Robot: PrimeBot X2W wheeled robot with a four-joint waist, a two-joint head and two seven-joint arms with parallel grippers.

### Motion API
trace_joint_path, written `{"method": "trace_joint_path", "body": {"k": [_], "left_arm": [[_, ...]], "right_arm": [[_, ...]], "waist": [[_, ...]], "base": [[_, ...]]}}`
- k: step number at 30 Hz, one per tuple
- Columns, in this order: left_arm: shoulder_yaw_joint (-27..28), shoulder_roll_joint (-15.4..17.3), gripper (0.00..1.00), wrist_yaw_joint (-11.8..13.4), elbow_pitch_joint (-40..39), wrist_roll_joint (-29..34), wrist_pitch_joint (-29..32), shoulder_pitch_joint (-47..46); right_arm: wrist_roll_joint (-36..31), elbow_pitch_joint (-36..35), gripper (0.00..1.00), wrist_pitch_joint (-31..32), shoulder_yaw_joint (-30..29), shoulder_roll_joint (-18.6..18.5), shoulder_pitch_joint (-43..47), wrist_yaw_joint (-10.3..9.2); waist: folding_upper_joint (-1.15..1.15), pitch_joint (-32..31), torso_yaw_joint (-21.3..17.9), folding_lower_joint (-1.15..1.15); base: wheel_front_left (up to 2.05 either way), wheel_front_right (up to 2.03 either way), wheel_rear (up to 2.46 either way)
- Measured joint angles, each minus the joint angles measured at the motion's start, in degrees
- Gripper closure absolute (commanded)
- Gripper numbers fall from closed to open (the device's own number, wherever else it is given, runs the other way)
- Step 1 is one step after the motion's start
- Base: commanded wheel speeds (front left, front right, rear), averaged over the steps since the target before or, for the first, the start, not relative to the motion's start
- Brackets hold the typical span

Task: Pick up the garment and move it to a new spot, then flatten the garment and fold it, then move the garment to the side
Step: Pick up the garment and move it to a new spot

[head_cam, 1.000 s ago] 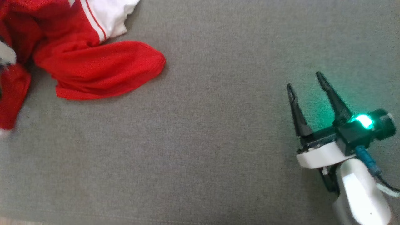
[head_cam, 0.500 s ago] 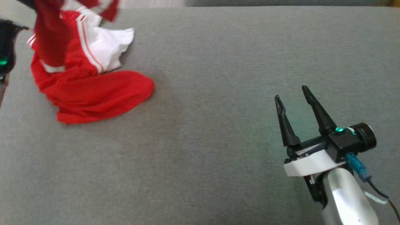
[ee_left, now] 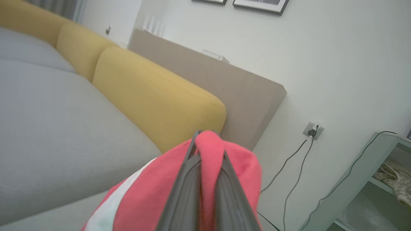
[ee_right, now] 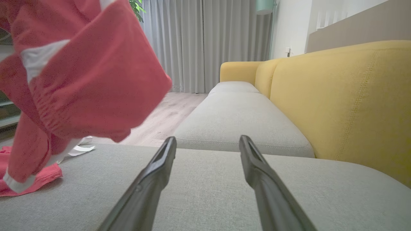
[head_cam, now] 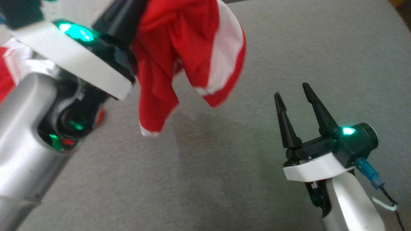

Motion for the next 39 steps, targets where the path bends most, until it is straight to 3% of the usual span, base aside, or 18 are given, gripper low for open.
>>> {"method": "trace_joint_path", "body": {"k": [3,6,10,15,16,17,18,23,28,32,35,39], "left_arm": [[-1.05,-0.94,1.00,2.16,-0.58,-1.16,0.51,1.68],[-2.98,-1.45,1.00,2.59,3.97,-1.82,1.02,4.50],[-6.53,-2.21,1.00,0.27,16.21,0.76,0.00,8.11],[-9.20,-4.91,0.97,-2.02,33.45,9.04,-8.36,8.37],[-9.45,-5.81,0.65,-2.23,36.26,10.17,-10.23,8.37],[-9.84,-6.69,0.20,-2.54,38.87,11.34,-12.17,8.36],[-10.59,-7.42,0.00,-2.99,41.10,12.98,-14.00,8.34],[-12.96,-9.98,0.00,-2.93,47.26,20.46,-22.79,7.84],[-11.40,-12.33,0.00,0.37,43.00,25.21,-25.44,8.88],[-4.41,-13.50,0.00,4.42,32.36,31.97,-25.63,16.46],[0.78,-13.99,0.00,6.93,25.86,38.80,-25.70,28.22],[6.05,-15.62,0.00,7.20,23.31,43.70,-25.70,37.49]], "right_arm": [[1.36,-0.77,0.00,0.00,0.47,0.04,-0.03,0.00],[2.46,-1.45,0.00,0.00,0.66,0.04,-0.07,0.00],[3.74,-1.78,0.00,0.01,1.87,0.10,-0.24,0.00],[4.86,-2.13,0.00,0.01,2.21,0.12,-0.37,0.00],[5.00,-2.13,0.00,0.01,2.34,0.13,-0.38,0.00],[5.10,-2.13,0.00,0.01,2.42,0.15,-0.38,0.00],[5.10,-2.12,0.00,0.01,2.40,0.16,-0.38,0.00],[4.35,-2.25,0.00,0.01,1.11,0.30,-0.32,0.00],[2.82,-2.98,0.00,0.00,-3.90,0.36,0.10,0.00],[1.86,-3.48,0.00,0.00,-6.87,0.37,1.87,0.00],[-0.45,-2.43,0.00,0.00,-7.86,0.46,3.63,0.00],[-2.15,-1.31,0.00,0.00,-9.47,0.60,4.71,0.00]], "waist": [[0.00,0.65,-3.27,0.00],[0.00,1.60,-6.30,0.00],[0.00,3.23,-9.89,0.01],[0.00,5.12,-13.10,0.01],[0.00,5.36,-13.56,0.01],[0.00,5.53,-13.93,0.01],[0.00,5.61,-14.16,0.01],[0.00,4.60,-13.11,0.00],[0.00,2.56,-10.25,0.00],[0.00,0.59,-6.87,0.00],[0.00,-1.28,-3.05,0.00],[0.00,-3.01,0.85,-0.01]], "base": [[0.00,0.00,0.00],[0.00,0.00,0.00],[0.00,0.00,0.00],[0.00,0.00,0.00],[0.00,0.00,0.00],[0.00,0.00,0.00],[0.00,0.00,0.00],[0.00,0.00,0.00],[0.00,0.00,0.00],[0.00,0.00,0.00],[0.00,0.00,0.00],[0.00,0.00,0.00]]}}
